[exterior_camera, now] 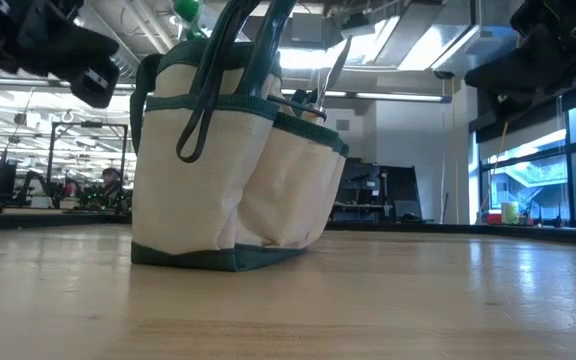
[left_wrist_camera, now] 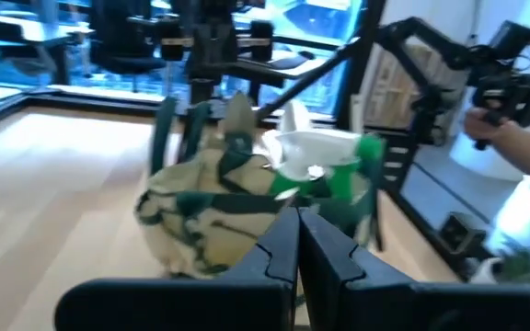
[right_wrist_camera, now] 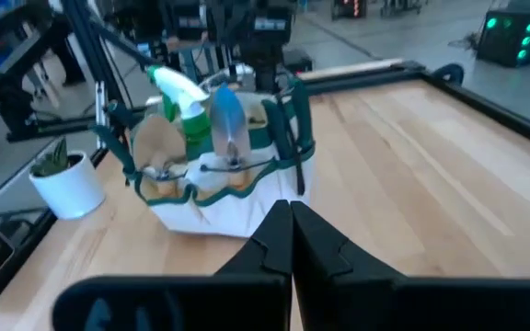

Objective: Pick & Place Garden tools in Gardening bag
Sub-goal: Return to Home Position

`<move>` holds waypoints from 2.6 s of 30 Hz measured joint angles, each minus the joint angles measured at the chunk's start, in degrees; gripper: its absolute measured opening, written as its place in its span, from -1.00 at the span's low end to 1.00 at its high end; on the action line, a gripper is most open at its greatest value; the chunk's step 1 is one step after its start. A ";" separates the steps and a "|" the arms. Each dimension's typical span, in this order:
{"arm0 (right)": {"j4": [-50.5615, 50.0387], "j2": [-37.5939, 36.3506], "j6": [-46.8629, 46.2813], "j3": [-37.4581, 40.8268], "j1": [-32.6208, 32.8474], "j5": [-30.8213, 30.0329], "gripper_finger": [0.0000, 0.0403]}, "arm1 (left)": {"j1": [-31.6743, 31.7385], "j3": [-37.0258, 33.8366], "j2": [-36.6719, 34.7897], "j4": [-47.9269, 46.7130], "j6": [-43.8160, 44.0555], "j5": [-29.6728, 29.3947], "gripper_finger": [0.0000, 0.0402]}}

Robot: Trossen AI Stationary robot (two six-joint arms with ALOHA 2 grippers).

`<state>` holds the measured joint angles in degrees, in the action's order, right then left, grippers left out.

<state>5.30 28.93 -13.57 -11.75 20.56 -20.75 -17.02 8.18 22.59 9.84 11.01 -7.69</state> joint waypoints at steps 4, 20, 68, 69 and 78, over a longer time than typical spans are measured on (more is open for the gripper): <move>0.22 -3.96 0.49 2.81 -0.11 -0.30 -1.00 | 2.84 -1.45 -0.05 0.87 -0.42 -0.43 -0.99; 5.62 -16.46 6.90 11.30 -1.75 -0.80 -1.00 | 19.67 -7.64 -0.29 13.10 -1.08 15.57 -0.99; -1.96 -17.60 6.98 11.19 -10.78 0.84 -1.00 | 8.50 -7.67 -17.99 -8.30 -11.33 2.46 -0.99; -1.94 -17.60 6.98 11.19 -10.78 0.79 -1.00 | 8.49 -7.67 -19.19 -8.29 -11.61 3.04 -0.99; -1.92 -17.49 8.44 11.19 -10.78 0.67 -1.00 | 9.02 -7.67 -21.98 -8.64 -14.11 4.38 -0.99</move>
<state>3.38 11.44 -5.13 -0.56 9.78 -20.08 -8.00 0.51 0.62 1.19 -3.10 -3.31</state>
